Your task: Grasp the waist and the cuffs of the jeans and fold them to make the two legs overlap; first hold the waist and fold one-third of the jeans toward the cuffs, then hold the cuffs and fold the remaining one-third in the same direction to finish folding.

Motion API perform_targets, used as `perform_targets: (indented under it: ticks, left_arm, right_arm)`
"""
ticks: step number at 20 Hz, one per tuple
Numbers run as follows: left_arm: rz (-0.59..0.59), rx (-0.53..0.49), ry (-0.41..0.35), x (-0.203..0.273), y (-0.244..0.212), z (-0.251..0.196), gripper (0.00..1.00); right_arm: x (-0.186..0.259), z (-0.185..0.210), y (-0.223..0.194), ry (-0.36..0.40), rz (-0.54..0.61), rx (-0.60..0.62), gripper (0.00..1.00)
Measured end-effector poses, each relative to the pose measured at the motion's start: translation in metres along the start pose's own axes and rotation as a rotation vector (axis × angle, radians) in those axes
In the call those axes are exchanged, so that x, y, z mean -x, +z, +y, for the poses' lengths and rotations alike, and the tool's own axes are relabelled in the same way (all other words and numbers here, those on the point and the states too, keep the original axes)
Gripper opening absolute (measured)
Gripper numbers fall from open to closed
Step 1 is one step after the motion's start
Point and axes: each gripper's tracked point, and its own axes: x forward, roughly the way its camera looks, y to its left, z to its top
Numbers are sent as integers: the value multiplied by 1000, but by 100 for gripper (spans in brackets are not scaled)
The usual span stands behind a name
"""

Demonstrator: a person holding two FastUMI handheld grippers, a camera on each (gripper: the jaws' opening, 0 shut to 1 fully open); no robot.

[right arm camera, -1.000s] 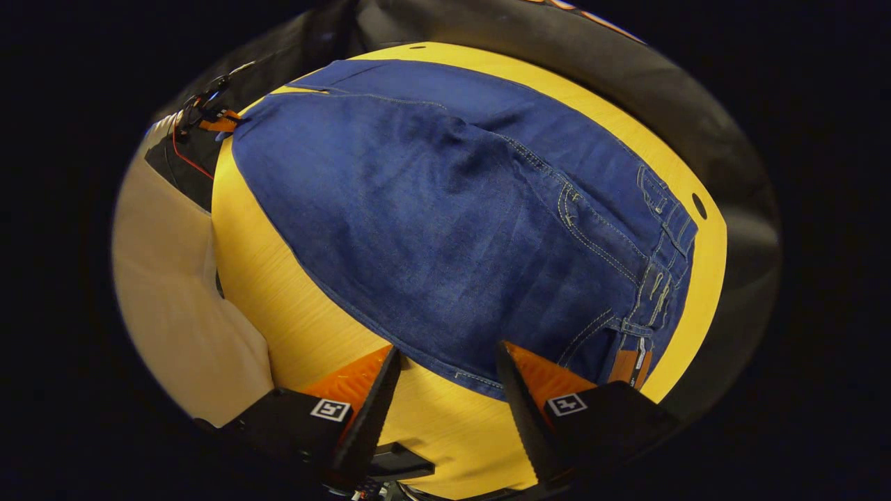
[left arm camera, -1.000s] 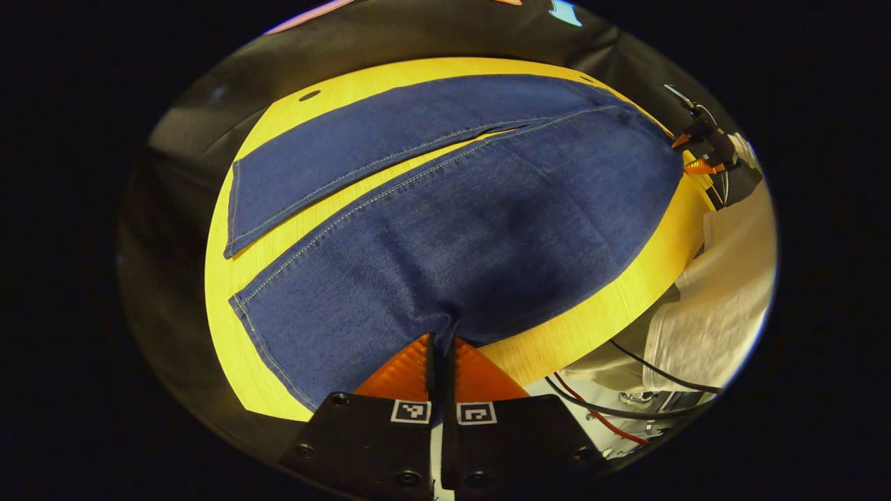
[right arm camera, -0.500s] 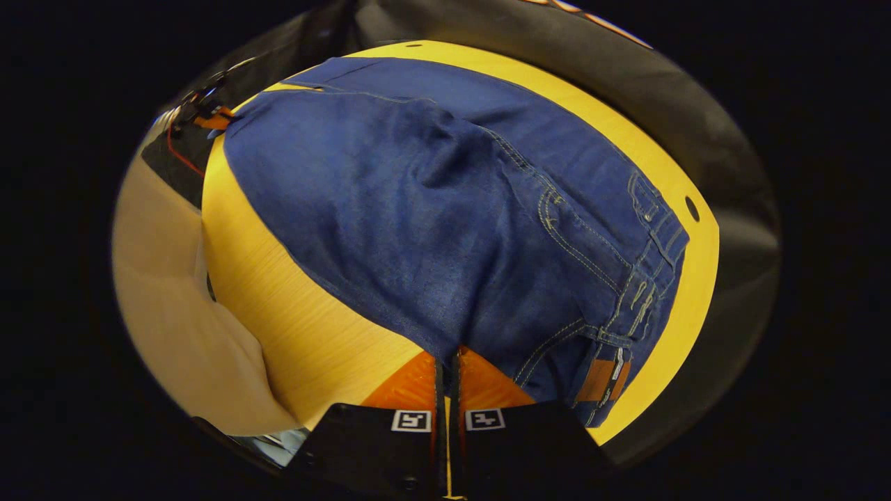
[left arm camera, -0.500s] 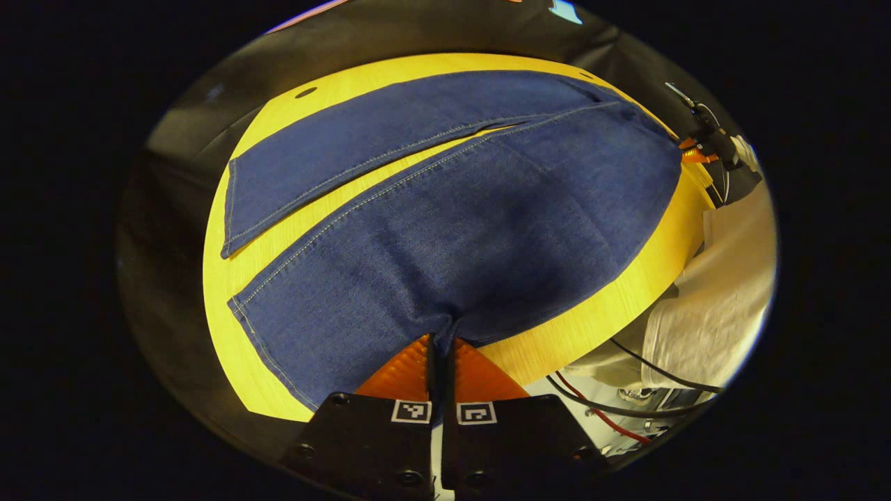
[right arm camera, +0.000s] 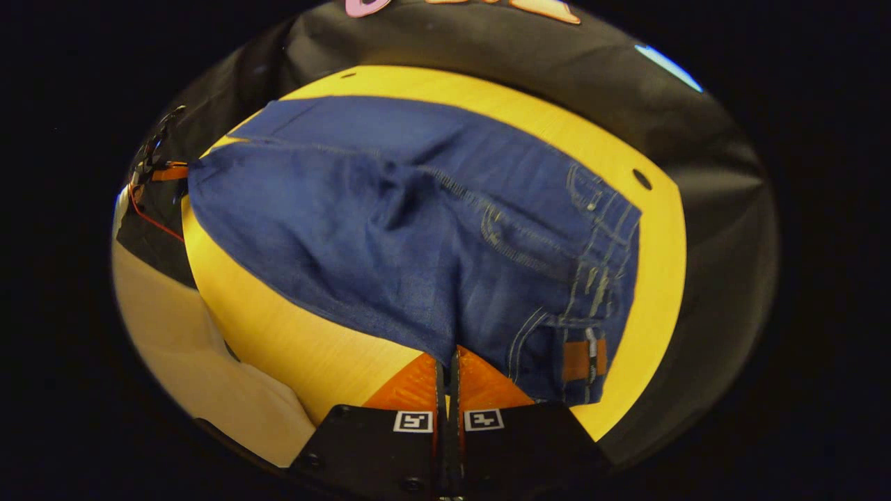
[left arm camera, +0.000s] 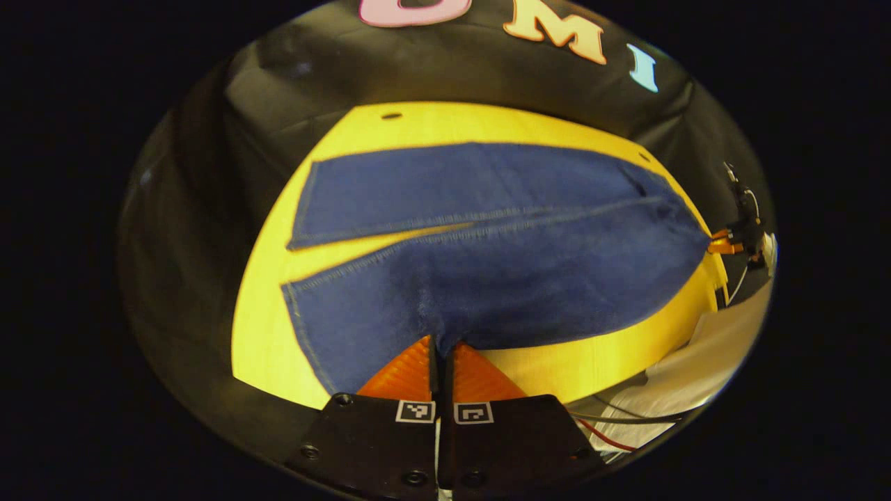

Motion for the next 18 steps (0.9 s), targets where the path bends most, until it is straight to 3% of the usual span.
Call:
perform_targets:
  ticks: [4,8,10,14,18]
  left_arm:
    - [-131,-48,113,8,100,16,0]
    - [-227,-36,194,-23,177,34,0]
    - [-274,0,213,-49,211,44,0]
    - [-252,61,247,-126,239,61,0]
    - [-190,-9,284,-197,242,58,0]
  right_arm:
    - [24,-30,85,-94,-151,5,2]
    - [15,-63,159,-163,-218,11,0]
    - [-6,-77,185,-171,-223,0,0]
    - [-73,-100,213,-159,-197,-105,0]
    - [-138,-114,216,-151,-171,-194,2]
